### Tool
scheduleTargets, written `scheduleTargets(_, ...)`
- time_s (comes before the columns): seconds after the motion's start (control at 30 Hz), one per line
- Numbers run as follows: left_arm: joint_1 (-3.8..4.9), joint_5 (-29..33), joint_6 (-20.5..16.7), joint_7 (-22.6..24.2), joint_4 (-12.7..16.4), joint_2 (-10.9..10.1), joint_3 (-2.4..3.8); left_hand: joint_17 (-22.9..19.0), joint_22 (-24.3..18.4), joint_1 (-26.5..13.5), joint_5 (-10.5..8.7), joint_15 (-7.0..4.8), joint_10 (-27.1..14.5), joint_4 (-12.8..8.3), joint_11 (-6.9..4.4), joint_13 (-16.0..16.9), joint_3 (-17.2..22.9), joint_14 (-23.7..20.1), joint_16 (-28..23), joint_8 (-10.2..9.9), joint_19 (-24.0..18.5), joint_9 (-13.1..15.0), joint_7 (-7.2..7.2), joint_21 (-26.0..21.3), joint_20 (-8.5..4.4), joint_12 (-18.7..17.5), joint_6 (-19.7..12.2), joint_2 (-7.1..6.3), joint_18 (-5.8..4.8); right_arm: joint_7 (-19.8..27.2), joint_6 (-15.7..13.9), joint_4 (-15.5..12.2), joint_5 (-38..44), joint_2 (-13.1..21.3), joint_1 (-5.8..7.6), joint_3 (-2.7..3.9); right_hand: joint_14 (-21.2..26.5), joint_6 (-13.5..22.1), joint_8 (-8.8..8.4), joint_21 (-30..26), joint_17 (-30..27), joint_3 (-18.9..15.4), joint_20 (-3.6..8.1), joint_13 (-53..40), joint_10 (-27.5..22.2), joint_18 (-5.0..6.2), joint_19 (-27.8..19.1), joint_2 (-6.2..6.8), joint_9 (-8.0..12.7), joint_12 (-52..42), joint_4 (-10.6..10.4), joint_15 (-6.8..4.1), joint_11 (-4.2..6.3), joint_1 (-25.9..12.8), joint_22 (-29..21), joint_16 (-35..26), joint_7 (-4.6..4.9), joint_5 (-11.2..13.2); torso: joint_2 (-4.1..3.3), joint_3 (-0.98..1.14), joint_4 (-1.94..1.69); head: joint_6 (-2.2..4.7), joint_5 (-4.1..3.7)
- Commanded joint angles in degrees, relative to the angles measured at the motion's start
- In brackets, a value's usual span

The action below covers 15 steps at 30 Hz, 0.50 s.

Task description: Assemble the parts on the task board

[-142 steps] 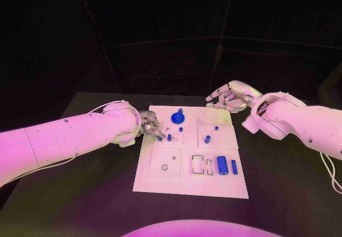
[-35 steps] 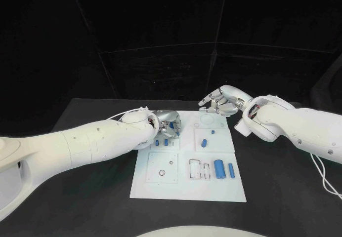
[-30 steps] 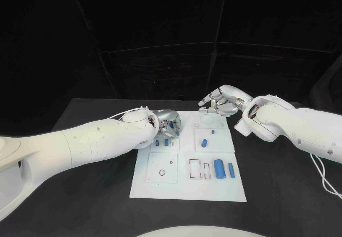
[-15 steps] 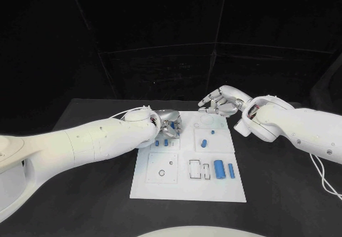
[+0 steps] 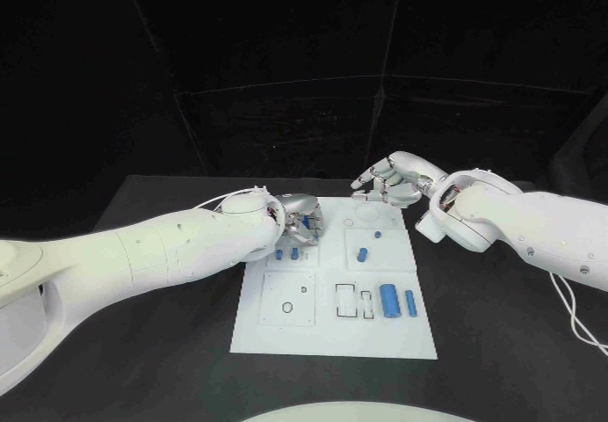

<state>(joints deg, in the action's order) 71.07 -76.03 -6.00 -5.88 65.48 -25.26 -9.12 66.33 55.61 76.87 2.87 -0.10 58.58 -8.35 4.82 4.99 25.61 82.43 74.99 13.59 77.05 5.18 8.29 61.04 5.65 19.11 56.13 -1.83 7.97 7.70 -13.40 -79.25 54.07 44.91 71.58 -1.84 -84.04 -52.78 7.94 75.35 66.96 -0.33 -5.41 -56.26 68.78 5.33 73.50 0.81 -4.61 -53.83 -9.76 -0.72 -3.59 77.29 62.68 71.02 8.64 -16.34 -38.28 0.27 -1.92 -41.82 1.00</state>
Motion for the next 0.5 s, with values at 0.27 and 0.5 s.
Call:
scheduleTargets(0.27,-0.42,0.7,-0.8,0.3,0.0,-0.5,-0.31,-0.1,1.1,0.8,-0.14,0.18,1.5,-0.6,0.17,-0.5,1.8,0.5,0.7,-0.8,0.6,-0.3,0.42,1.1,0.05,-1.1,1.2,0.33,-1.13,0.5,0.1,-0.1,-0.2,-0.1,0.11,0.03,-1.1,0.2,0.35,-0.2,0.0,0.0,-0.10,0.0,-0.1,0.42,-0.1,-0.60,-0.1,0.0,-0.3,-0.10,0.03,-0.1,-0.1,-0.4,-0.01,0.0,0.02,-0.03,-0.07,0.01,-0.21)
scheduleTargets(0.5,-0.42,3.3,-3.6,2.6,1.5,-1.8,-0.16,-0.1,1.6,0.4,-0.14,0.40,1.6,-0.7,0.44,-0.9,2.2,0.5,0.8,-1.3,0.6,-0.6,0.78,1.5,0.20,-1.9,1.3,0.03,-1.20,0.6,0.1,-0.1,-0.2,-0.1,0.11,0.03,-1.0,0.1,0.42,-0.3,0.0,0.0,-0.09,0.1,-0.2,0.45,-0.2,-0.69,-0.1,0.0,-0.4,-0.11,0.04,-0.1,-0.2,-0.5,-0.02,-0.1,0.08,0.02,-0.10,0.21,-0.16)
